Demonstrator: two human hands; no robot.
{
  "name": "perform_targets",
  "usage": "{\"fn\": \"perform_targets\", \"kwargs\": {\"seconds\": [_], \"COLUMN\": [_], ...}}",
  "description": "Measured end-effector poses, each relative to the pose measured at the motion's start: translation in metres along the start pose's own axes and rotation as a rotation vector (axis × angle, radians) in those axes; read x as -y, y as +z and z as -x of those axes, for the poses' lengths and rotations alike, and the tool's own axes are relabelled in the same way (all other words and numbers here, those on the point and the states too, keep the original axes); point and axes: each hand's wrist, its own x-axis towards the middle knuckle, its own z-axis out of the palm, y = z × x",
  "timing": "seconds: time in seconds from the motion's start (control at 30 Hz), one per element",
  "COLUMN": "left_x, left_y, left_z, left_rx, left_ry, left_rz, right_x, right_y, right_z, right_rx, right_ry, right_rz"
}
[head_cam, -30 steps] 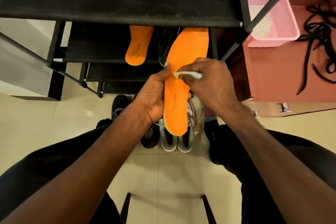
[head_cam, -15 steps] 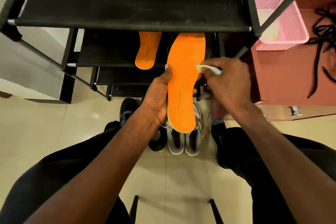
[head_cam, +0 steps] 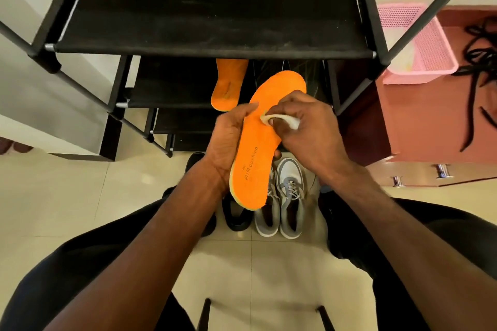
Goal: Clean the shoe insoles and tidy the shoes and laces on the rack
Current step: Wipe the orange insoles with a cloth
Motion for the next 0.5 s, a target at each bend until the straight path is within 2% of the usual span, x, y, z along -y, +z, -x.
{"fn": "perform_targets", "kwargs": {"seconds": [0.1,0.17,0.23,0.33,0.43,0.5], "left_x": [0.000,0.002,0.006,0.010,0.012,0.009], "left_y": [-0.002,-0.002,0.002,0.009,0.008,0.000], "left_z": [0.002,0.003,0.002,0.000,0.002,0.004], "left_rx": [-0.011,-0.034,-0.049,-0.004,0.006,-0.054], "left_ry": [0.004,0.027,0.020,-0.047,-0.130,-0.150], "left_rz": [0.088,0.095,0.031,-0.074,-0.118,-0.074], "right_x": [0.003,0.002,-0.004,-0.018,-0.037,-0.040], "right_y": [0.001,0.003,-0.001,-0.021,-0.037,-0.038], "right_z": [0.002,0.004,0.002,-0.010,-0.021,-0.025], "right_rx": [0.123,0.126,0.006,-0.208,-0.284,-0.299], "right_ry": [0.059,0.037,0.070,0.238,0.422,0.527], "right_rz": [-0.177,-0.096,0.075,0.184,-0.030,-0.216]}}
